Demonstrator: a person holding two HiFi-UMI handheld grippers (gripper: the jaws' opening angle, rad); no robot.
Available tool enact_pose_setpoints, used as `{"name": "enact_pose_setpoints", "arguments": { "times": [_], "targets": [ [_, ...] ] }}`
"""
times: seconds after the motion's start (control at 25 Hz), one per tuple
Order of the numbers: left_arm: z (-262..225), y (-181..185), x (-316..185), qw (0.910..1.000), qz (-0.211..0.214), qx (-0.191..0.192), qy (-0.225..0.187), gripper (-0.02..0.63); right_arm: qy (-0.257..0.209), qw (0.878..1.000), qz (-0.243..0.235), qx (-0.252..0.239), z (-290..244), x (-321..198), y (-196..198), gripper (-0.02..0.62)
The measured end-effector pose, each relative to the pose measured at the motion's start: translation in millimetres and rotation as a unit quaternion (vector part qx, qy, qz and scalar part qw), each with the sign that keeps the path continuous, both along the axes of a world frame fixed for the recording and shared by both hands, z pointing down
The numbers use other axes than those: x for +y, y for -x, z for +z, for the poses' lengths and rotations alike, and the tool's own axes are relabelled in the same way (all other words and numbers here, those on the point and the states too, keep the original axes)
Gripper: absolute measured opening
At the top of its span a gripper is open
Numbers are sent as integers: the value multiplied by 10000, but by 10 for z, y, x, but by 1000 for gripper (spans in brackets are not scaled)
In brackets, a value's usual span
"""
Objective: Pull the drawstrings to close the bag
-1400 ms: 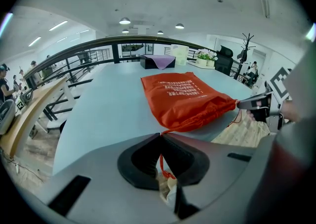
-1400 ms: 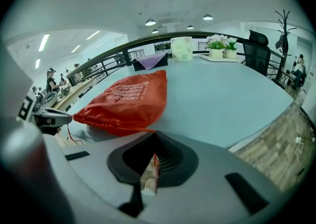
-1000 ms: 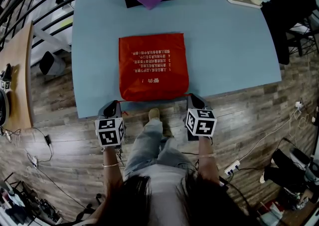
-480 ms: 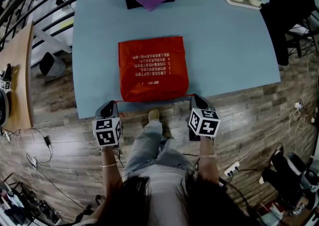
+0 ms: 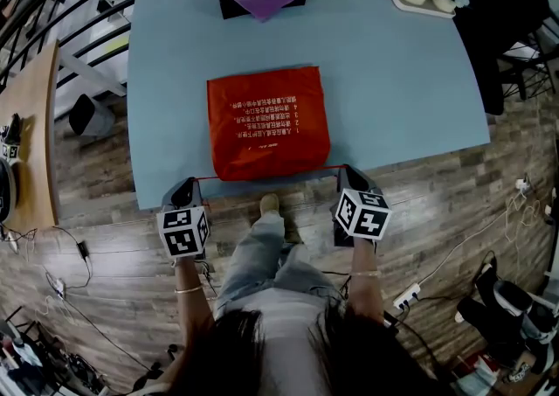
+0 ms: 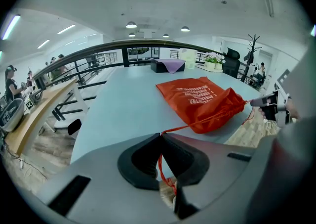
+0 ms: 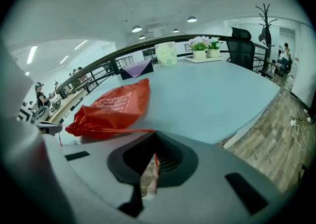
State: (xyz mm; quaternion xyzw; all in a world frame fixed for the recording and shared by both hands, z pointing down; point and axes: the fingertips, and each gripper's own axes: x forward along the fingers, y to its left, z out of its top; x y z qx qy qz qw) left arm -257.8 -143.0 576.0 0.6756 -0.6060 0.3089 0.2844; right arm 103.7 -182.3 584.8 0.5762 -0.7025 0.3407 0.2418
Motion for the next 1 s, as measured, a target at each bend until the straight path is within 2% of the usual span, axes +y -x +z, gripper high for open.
{"name": "enact_pose_setpoints", "arguments": {
  "times": [1.0],
  "targets": [
    [-53,196,-43,9996,-273,-95,-39,18,-8,9993,365,-104,-19,-114,-269,26]
  ]
}}
